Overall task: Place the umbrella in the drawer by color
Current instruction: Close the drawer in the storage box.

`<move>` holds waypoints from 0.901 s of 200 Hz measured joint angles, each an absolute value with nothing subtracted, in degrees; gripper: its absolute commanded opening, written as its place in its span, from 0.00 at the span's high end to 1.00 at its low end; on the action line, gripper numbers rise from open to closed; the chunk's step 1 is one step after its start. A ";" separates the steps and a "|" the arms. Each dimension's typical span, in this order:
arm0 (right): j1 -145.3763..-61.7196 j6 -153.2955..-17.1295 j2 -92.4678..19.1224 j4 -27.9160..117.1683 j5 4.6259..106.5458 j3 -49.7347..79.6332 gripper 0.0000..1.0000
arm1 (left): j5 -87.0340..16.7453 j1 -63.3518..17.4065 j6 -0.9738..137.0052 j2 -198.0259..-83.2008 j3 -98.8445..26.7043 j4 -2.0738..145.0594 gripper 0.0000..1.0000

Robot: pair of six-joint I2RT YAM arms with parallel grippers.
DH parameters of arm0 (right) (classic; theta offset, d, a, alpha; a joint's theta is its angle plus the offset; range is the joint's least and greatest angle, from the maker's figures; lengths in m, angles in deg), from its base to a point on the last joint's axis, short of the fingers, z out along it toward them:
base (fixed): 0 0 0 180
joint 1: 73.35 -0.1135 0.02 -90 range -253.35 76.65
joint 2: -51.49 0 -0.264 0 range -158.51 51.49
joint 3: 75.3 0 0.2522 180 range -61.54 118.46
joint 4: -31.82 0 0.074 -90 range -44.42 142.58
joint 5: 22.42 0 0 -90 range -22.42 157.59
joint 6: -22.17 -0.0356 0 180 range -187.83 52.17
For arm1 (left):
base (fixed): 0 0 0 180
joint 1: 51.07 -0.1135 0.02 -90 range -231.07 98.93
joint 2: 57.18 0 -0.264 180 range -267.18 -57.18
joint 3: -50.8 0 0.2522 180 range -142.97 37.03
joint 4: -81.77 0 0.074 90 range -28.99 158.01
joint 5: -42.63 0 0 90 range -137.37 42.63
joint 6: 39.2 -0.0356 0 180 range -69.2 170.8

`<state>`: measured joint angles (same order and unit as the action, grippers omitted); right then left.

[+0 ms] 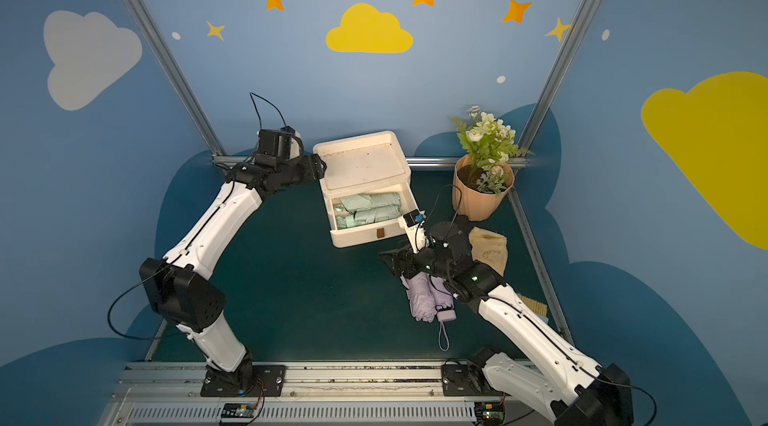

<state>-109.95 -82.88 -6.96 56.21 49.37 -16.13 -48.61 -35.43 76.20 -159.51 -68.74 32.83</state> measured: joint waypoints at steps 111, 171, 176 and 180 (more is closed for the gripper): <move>-107.23 -87.14 -25.67 47.56 45.04 -10.06 0.30 | -50.53 -35.28 72.88 -168.97 -77.31 27.04 0.55; -106.91 -84.43 -31.38 50.75 40.12 -3.59 0.30 | -50.68 -35.21 73.12 -168.97 -77.59 27.98 0.69; -106.91 -84.19 -32.12 50.99 39.60 -3.06 0.30 | -50.90 -35.21 73.30 -168.97 -77.59 28.22 0.69; -106.91 -83.93 -32.82 51.23 39.12 -2.47 0.30 | -51.01 -35.21 73.34 -168.97 -77.59 28.35 0.70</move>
<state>-106.91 -83.93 -32.82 51.23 39.12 -2.47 -51.01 -35.21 73.34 -168.97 -77.59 28.35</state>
